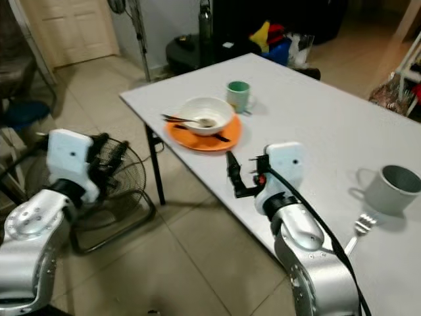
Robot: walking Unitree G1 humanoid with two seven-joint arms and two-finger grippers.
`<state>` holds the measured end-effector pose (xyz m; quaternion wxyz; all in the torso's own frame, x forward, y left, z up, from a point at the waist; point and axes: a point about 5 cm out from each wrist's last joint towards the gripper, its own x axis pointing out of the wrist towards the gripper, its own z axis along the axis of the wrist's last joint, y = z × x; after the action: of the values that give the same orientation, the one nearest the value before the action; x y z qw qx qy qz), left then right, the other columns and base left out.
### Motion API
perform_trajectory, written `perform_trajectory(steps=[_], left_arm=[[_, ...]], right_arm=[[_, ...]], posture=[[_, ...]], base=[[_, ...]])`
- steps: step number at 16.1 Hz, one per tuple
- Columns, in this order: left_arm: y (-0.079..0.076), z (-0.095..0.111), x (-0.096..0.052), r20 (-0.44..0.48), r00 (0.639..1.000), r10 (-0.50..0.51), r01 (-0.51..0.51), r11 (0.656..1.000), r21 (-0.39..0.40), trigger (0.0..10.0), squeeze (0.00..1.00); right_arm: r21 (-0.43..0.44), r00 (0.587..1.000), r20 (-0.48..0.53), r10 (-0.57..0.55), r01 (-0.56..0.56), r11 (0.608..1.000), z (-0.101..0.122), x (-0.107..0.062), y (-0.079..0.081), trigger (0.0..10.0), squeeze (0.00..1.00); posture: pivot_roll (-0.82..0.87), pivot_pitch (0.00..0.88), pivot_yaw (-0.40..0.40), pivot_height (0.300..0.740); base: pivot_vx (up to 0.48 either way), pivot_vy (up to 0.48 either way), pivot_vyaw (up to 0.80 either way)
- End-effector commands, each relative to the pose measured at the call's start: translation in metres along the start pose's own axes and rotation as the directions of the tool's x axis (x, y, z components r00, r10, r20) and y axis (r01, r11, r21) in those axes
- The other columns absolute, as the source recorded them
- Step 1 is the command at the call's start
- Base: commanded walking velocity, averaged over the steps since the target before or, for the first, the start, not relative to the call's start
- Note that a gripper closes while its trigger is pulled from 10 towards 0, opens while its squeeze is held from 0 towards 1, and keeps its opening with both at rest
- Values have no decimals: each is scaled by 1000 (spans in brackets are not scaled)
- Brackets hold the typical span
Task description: Setting the table
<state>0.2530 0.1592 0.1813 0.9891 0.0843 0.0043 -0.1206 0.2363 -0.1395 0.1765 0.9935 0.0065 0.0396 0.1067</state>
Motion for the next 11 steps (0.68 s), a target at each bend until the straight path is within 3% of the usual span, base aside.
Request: perform_trajectory(steps=[1,11], left_arm=[[-6,2,1,4,1000,-18,18,1000,-9,10000,0],[-6,2,-2,-8,1000,-16,16,1000,-6,10000,0]], right_arm=[[9,1000,3,-30,30,1000,0,0,-8,10000,0],[17,1000,-20,23,-22,1000,-3,3,-4,10000,0]], posture=[[63,0,50,740],[81,0,36,740]], base=[[0,352,0],[0,353,0]])
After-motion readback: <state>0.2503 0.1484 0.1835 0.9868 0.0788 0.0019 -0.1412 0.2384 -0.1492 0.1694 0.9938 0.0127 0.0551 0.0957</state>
